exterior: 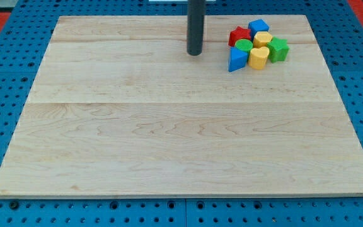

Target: Move the red circle towards center of the board

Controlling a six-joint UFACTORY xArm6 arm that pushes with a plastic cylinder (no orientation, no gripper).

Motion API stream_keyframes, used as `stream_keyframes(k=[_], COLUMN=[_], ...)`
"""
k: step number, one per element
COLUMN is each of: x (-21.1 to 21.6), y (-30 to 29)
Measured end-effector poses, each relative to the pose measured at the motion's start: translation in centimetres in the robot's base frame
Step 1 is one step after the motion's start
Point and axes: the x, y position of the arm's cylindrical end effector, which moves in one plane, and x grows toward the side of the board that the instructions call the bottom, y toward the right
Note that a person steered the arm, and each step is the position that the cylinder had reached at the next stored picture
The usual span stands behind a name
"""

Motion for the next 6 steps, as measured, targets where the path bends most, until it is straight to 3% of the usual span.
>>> stream_keyframes(k=[2,3,4,5,6], x=[-3.9,-8.2,-3.7,2.9,1.9], y=[5.0,4.7,-2.4,-4.5,-4.9])
